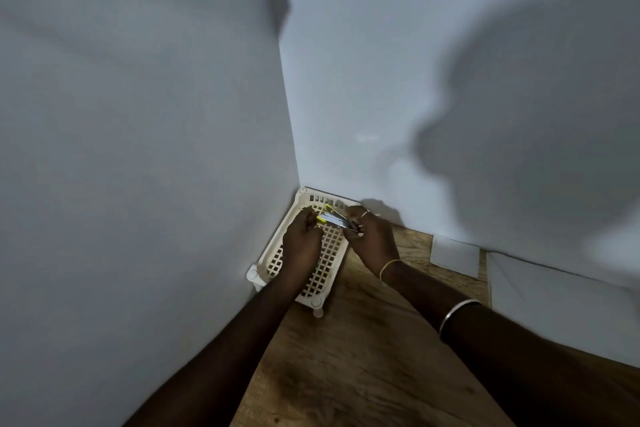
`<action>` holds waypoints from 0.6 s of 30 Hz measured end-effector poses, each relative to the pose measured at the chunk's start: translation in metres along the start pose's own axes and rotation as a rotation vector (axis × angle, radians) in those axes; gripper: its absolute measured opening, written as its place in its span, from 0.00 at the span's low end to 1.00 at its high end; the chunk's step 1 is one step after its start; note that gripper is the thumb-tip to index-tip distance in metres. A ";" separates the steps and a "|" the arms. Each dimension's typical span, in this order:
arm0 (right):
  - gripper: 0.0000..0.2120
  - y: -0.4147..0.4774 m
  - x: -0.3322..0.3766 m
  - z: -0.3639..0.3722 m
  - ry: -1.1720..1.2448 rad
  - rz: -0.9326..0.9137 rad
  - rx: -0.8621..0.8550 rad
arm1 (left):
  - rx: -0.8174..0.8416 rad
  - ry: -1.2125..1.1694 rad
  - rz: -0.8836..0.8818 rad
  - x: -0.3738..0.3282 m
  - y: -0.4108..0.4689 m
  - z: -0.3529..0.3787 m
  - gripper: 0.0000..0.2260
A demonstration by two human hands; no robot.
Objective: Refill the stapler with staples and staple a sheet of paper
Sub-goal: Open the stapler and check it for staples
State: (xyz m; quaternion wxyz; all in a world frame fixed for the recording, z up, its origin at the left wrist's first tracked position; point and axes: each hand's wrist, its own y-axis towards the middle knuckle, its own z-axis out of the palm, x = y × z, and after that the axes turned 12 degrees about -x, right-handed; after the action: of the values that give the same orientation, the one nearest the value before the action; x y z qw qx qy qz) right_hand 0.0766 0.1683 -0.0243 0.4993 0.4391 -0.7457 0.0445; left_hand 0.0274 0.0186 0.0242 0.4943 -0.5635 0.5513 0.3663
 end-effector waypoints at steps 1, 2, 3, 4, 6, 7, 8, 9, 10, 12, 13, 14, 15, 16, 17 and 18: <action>0.17 -0.002 0.002 -0.008 0.020 0.014 -0.014 | 0.001 -0.019 0.020 -0.004 -0.005 0.001 0.23; 0.16 -0.005 0.004 -0.016 0.050 0.032 -0.033 | 0.007 -0.039 0.038 -0.008 -0.010 0.002 0.23; 0.15 -0.008 0.007 -0.024 0.090 0.058 -0.055 | 0.013 -0.060 0.054 -0.012 -0.015 0.003 0.23; 0.14 -0.011 0.011 -0.033 0.135 0.092 -0.080 | 0.021 -0.086 0.071 -0.017 -0.021 0.004 0.24; 0.13 -0.017 0.020 -0.051 0.221 0.173 -0.127 | 0.036 -0.157 0.091 -0.024 -0.032 0.006 0.23; 0.13 -0.021 0.024 -0.061 0.265 0.214 -0.144 | 0.048 -0.202 0.096 -0.028 -0.039 0.007 0.23; 0.13 -0.024 0.028 -0.070 0.315 0.258 -0.154 | 0.057 -0.252 0.098 -0.031 -0.044 0.008 0.22; 0.13 -0.027 0.031 -0.080 0.374 0.308 -0.159 | 0.065 -0.297 0.096 -0.034 -0.051 0.010 0.22; 0.12 -0.031 0.034 -0.090 0.445 0.362 -0.160 | 0.068 -0.334 0.090 -0.036 -0.058 0.013 0.22; 0.10 -0.042 0.040 -0.110 0.607 0.471 -0.149 | 0.062 -0.360 0.078 -0.037 -0.072 0.019 0.21; 0.09 -0.047 0.043 -0.118 0.678 0.526 -0.137 | 0.062 -0.356 0.070 -0.036 -0.078 0.021 0.20; 0.08 -0.054 0.046 -0.125 0.744 0.578 -0.121 | 0.080 -0.354 0.052 -0.035 -0.086 0.024 0.19; 0.08 -0.061 0.048 -0.132 0.812 0.621 -0.098 | 0.128 -0.372 0.017 -0.033 -0.092 0.027 0.16; 0.09 -0.068 0.050 -0.138 0.882 0.651 -0.069 | 0.210 -0.420 -0.041 -0.031 -0.098 0.031 0.13; 0.10 -0.075 0.051 -0.144 0.949 0.673 -0.036 | 0.306 -0.487 -0.111 -0.030 -0.106 0.033 0.10; 0.11 -0.082 0.053 -0.149 1.004 0.694 -0.006 | 0.386 -0.555 -0.179 -0.030 -0.114 0.036 0.08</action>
State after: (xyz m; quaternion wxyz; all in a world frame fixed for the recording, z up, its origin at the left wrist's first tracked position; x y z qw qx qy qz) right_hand 0.2326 0.1615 0.0607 0.7473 0.0943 -0.5191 0.4040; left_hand 0.1401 0.0500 0.0620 0.7529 -0.3848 0.4033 0.3497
